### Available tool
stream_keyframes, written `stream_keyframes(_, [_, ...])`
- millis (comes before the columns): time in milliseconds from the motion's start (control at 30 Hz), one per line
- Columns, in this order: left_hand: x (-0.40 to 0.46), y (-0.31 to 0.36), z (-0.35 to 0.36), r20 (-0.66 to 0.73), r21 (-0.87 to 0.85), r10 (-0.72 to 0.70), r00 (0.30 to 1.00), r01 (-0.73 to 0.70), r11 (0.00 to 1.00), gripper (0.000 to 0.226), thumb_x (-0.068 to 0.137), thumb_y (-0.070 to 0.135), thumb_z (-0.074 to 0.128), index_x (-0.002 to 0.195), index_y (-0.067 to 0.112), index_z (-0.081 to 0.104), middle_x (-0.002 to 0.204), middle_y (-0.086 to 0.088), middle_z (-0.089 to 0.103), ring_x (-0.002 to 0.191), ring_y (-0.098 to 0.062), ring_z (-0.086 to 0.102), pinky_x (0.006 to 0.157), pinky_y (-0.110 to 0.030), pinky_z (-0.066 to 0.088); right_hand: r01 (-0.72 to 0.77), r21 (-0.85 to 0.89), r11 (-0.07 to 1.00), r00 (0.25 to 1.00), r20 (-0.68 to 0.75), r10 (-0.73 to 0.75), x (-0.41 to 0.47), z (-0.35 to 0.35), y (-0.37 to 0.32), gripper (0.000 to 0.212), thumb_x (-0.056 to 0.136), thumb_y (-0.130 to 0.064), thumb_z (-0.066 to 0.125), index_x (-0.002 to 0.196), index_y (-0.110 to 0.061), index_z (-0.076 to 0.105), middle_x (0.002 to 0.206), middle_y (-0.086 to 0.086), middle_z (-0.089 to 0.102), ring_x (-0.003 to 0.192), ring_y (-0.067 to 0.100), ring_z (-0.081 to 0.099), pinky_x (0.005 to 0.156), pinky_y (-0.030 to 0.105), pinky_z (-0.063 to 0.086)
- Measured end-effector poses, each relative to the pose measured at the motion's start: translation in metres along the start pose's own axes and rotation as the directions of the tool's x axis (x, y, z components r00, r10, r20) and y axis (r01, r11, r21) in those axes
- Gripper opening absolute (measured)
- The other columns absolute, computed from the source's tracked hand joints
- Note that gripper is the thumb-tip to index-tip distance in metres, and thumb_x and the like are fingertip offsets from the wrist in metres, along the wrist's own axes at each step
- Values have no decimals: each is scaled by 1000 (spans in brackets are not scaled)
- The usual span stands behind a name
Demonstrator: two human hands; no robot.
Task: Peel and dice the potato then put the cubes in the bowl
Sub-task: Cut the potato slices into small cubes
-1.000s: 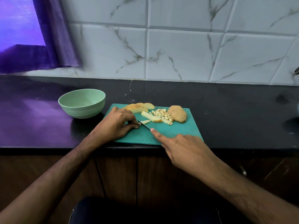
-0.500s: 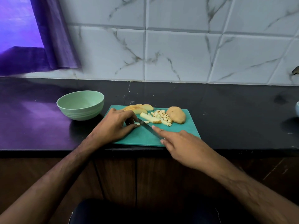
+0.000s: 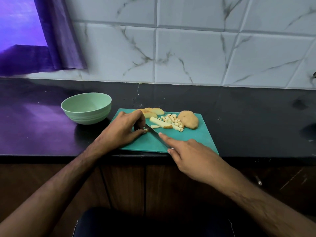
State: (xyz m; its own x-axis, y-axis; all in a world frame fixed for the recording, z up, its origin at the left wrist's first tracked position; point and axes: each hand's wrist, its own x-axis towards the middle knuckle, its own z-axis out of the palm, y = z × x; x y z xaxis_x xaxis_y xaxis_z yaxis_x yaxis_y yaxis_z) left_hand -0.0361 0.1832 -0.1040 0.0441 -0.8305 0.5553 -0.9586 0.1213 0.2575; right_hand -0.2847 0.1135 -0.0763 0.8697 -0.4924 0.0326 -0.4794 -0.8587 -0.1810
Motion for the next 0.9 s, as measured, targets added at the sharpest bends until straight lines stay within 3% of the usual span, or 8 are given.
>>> stream_keyframes(267, [-2, 1, 1, -32, -12, 12, 999, -12, 1000, 27, 84, 22, 83, 90, 21, 57, 77, 14, 68, 74, -5, 65, 81, -15, 40, 7, -101, 995, 1000, -6, -8, 9, -1, -4, 53, 111, -39, 29, 159, -48, 9, 76, -9, 44, 66, 8, 44, 55, 27, 32])
stream_keyframes(333, [-2, -1, 2, -33, -5, 9, 999, -10, 1000, 28, 85, 27, 83, 93, 23, 56, 77, 15, 69, 73, -3, 65, 81, -18, 42, -1, -65, 998, 1000, -30, -1, 9, -4, 0, 52, 111, -39, 29, 159, -48, 11, 74, -9, 46, 63, 8, 45, 52, 25, 29])
stream_keyframes(467, [-3, -4, 3, -30, 25, -12, 999, 12, 1000, 33, 83, 35, 81, 97, 32, 51, 80, 21, 67, 77, 0, 63, 85, -39, 49, 5, -33, 999, 999, -51, -7, 3, -9, 5, 53, 110, -40, 31, 158, -50, 11, 71, -9, 48, 58, 8, 44, 51, 24, 27])
stream_keyframes(600, [-4, -4, 3, -32, 36, -5, 999, 6, 999, 33, 83, 31, 79, 95, 33, 48, 82, 21, 65, 79, -4, 62, 86, -43, 47, 16, -50, 999, 999, -29, -18, 1, -4, 5, 53, 110, -41, 31, 158, -51, 10, 72, -9, 49, 59, 8, 45, 52, 24, 30])
stream_keyframes(900, [-6, -8, 4, -22, 29, -8, 1000, 9, 1000, 34, 84, 25, 81, 92, 29, 48, 84, 20, 66, 81, -3, 62, 93, -32, 39, 56, -88, 995, 998, 0, -57, 2, 3, 0, 54, 111, -39, 30, 159, -48, 9, 72, -10, 42, 59, 6, 39, 51, 24, 26])
